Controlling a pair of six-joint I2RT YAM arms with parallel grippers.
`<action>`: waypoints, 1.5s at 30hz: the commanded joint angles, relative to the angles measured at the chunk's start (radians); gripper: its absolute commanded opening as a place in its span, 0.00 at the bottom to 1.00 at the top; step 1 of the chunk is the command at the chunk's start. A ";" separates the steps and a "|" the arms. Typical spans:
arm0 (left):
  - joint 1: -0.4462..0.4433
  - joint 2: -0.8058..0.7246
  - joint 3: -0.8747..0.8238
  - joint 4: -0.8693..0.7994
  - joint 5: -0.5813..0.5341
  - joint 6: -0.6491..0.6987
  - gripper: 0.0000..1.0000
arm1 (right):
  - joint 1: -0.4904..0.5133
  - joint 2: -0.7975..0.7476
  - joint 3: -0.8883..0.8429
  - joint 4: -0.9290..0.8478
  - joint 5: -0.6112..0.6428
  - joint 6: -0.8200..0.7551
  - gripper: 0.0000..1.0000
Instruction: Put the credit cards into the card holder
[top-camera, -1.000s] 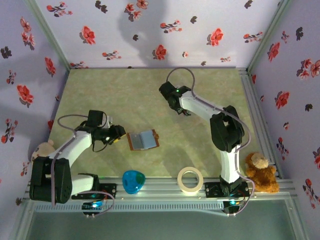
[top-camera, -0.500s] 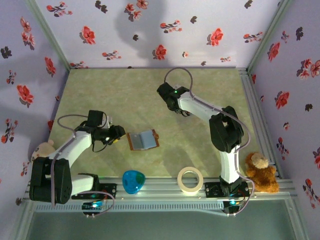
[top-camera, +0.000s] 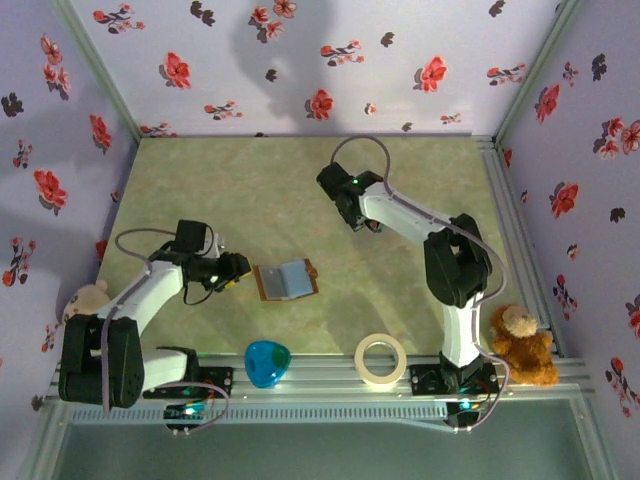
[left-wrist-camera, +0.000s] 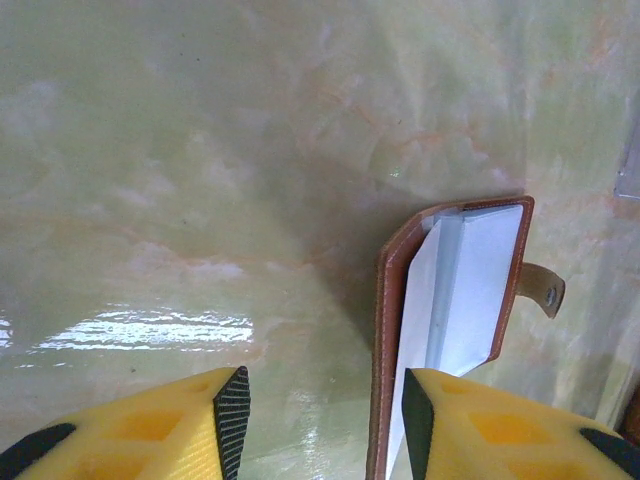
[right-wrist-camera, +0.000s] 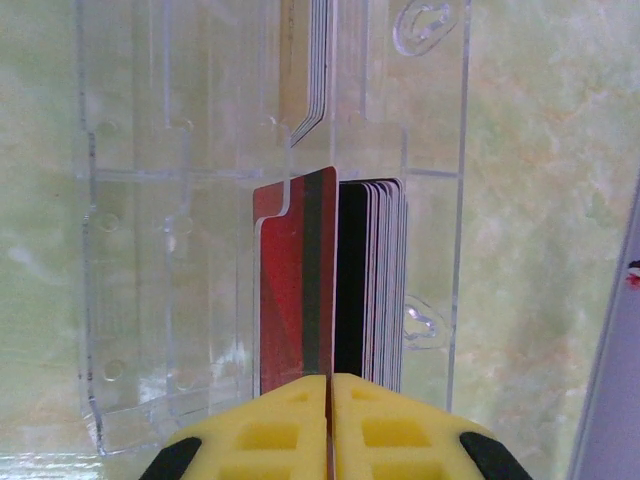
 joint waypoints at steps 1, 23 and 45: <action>0.008 -0.013 0.024 -0.033 -0.005 0.023 0.48 | -0.014 -0.032 0.015 -0.035 -0.082 0.027 0.08; 0.008 -0.016 -0.015 0.014 0.128 -0.020 0.48 | -0.100 -0.056 0.039 -0.041 -0.366 0.104 0.07; -0.032 0.258 0.025 0.112 0.222 0.014 0.19 | -0.107 -0.349 -0.158 0.126 -0.687 0.062 0.00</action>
